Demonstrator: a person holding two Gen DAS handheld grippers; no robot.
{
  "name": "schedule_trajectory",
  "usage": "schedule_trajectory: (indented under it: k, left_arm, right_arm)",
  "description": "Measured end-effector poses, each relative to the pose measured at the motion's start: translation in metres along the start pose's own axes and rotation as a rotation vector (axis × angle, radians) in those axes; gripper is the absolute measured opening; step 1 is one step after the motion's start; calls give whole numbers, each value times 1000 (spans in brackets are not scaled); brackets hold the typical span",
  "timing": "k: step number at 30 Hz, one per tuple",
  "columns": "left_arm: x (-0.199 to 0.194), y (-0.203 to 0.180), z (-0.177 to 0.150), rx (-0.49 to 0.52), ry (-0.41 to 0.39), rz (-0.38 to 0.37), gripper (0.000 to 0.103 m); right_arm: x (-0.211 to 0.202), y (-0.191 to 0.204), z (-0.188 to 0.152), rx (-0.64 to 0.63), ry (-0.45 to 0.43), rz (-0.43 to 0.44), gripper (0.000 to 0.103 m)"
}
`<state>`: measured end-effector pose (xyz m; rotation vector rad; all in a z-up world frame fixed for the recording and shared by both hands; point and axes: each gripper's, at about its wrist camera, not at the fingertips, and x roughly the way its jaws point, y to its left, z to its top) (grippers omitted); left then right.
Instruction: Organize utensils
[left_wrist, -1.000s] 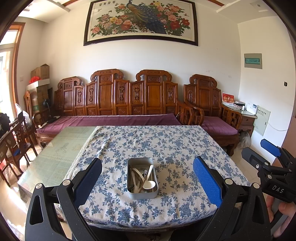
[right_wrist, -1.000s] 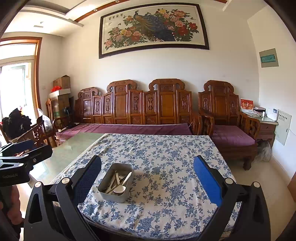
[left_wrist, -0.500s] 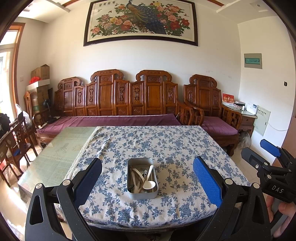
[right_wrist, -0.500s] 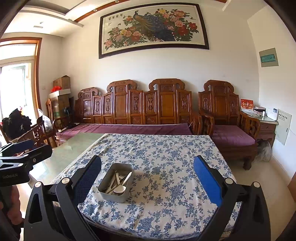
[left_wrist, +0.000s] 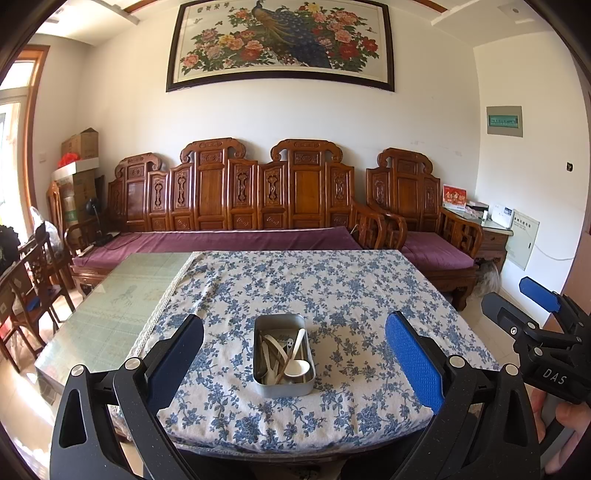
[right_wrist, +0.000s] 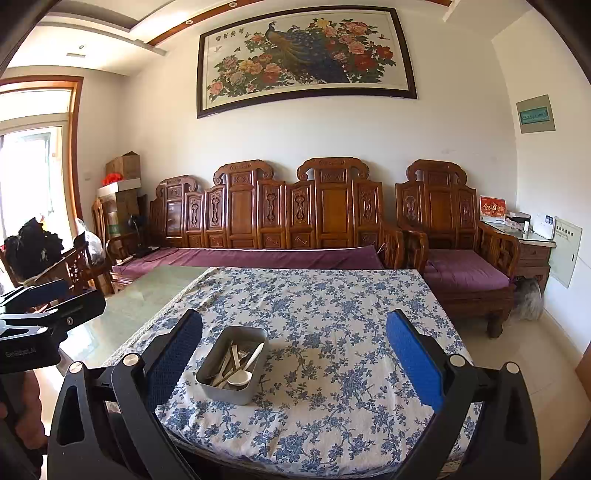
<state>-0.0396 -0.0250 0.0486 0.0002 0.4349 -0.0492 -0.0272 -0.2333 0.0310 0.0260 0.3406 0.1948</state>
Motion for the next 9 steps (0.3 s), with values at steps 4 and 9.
schedule_trajectory:
  k: [4,9]
  left_arm:
    - [0,0,0,0,0,0,95]
    - [0,-1,0,0,-1,-3,95]
  right_arm:
    - [0,0,0,0,-1,-2,100]
    - [0,3,0,1,-2,-3,100]
